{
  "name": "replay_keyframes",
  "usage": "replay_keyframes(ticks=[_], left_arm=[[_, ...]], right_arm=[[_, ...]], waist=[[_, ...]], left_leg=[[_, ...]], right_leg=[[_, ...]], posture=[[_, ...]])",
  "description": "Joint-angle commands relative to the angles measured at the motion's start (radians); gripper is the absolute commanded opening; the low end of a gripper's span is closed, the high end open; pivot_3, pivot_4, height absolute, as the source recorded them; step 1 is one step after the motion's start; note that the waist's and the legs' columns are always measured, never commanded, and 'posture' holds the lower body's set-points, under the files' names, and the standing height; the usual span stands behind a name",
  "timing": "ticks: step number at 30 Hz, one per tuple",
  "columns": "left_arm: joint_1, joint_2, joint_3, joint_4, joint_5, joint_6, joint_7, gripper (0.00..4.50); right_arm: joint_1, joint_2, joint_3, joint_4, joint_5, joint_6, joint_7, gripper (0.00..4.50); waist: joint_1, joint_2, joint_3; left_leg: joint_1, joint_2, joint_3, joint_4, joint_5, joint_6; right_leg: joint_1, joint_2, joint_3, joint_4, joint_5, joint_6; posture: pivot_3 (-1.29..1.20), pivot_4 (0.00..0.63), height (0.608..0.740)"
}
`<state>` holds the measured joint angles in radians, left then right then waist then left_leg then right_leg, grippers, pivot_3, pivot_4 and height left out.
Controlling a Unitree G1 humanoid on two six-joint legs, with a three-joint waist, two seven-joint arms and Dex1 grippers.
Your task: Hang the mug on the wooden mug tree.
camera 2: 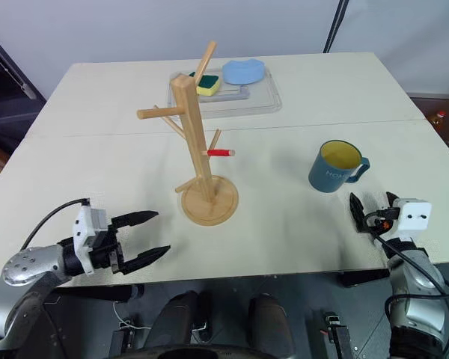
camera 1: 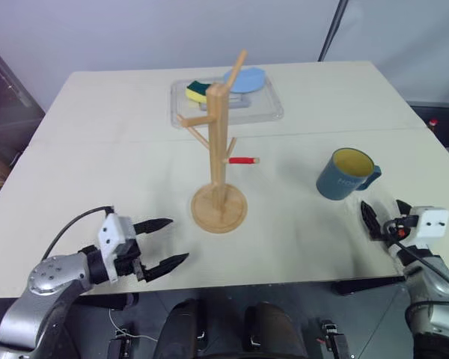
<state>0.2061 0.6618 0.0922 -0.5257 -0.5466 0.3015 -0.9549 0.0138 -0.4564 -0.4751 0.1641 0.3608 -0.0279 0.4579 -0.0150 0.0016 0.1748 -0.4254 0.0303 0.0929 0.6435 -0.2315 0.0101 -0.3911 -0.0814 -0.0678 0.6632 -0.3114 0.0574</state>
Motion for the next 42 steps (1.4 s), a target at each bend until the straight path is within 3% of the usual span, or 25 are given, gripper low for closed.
replay_keyframes(ticks=[1,16,36,39,42], left_arm=[[-0.033,-0.018,-0.043,-0.073,-0.004,0.004,0.026,4.5],[-0.084,-0.058,-0.127,-0.06,0.044,-0.028,0.056,4.5],[-0.063,-0.066,-0.115,-0.077,0.055,-0.048,0.076,4.5],[-0.06,-0.067,-0.115,-0.077,0.056,-0.051,0.08,4.5],[-0.058,-0.065,-0.114,-0.077,0.057,-0.054,0.083,4.5]], right_arm=[[-0.029,-0.025,-0.012,-0.005,-0.003,-0.005,-0.011,4.48],[-0.125,-0.065,0.026,0.014,-0.031,0.045,-0.02,4.48],[-0.337,-0.104,0.08,0.332,-0.064,-0.036,0.061,4.48],[-0.358,-0.104,0.083,0.364,-0.056,-0.046,0.088,3.78],[-0.368,-0.103,0.083,0.38,-0.046,-0.052,0.113,2.24]], waist=[[0.001,0.0,0.0],[0.003,0.0,0.0],[0.001,0.0,0.0],[0.001,0.0,0.0],[0.002,0.0,0.0]], left_leg=[[0.0,0.0,0.0,0.0,0.0,0.0],[0.0,0.0,0.001,0.001,0.0,0.001],[0.0,0.001,0.002,0.002,0.0,0.001],[0.0,0.001,0.002,0.002,0.0,0.001],[0.0,0.001,0.002,0.002,0.0,0.001]], right_leg=[[0.0,0.0,0.0,0.0,0.0,0.0],[0.001,0.003,0.0,0.001,0.002,0.005],[0.001,0.004,0.0,0.001,0.003,0.005],[0.001,0.004,0.001,0.001,0.003,0.006],[0.001,0.004,0.001,0.001,0.003,0.006]], posture=[[0.0,0.15,0.74],[0.0,0.15,0.74],[0.0,0.15,0.74],[0.0,0.15,0.74],[0.0,0.15,0.74]])
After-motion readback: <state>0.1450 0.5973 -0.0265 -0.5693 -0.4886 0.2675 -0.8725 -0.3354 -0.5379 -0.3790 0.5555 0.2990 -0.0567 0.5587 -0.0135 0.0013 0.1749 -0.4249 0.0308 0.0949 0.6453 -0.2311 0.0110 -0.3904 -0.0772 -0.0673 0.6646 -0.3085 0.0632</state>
